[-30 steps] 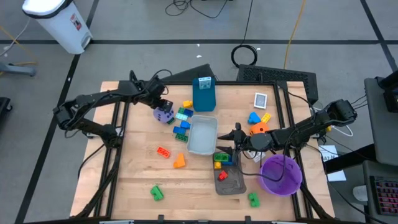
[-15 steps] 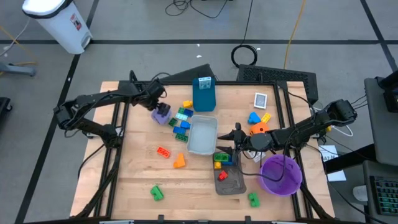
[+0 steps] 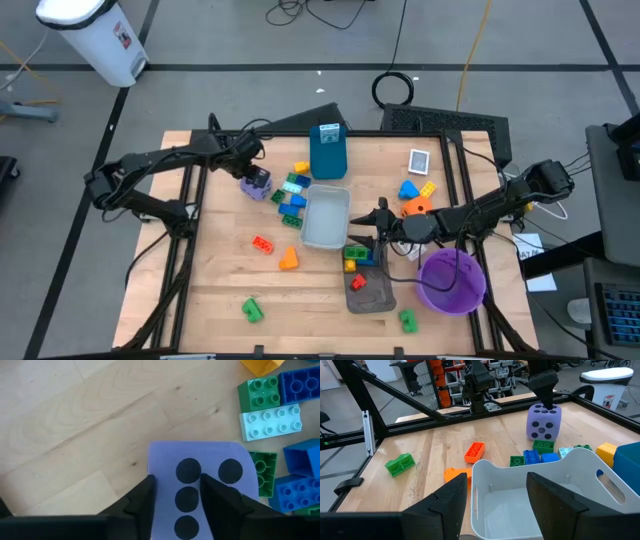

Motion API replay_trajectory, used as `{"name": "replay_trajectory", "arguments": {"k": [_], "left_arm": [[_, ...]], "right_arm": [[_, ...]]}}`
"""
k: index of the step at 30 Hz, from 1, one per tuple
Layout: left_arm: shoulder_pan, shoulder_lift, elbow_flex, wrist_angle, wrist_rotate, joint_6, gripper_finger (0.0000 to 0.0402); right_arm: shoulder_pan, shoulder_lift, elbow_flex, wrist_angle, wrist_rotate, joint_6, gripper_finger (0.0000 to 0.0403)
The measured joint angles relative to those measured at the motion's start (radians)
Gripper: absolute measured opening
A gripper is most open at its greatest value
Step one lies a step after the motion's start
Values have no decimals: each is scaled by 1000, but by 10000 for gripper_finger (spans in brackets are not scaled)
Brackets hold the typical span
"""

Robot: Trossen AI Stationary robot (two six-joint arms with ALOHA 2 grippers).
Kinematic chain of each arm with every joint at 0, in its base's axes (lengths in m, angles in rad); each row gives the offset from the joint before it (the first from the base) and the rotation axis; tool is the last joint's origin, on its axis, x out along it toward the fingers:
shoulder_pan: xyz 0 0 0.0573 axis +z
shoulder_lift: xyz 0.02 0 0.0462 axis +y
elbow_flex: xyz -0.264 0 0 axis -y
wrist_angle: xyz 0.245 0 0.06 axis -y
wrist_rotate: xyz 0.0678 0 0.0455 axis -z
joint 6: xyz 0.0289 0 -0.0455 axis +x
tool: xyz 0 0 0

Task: Pick & Place Toys
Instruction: Put the purple dice into the white bin

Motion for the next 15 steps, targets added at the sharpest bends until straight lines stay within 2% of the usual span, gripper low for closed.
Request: {"name": "replay_trajectory", "arguments": {"k": [5, 15], "left_arm": [[-1, 1, 0, 20, -27, 2, 148], [1, -3, 10, 11, -41, 19, 216]], "right_arm": [[0, 0, 0, 0, 0, 0, 196], [0, 0, 0, 0, 0, 0, 196]]}}
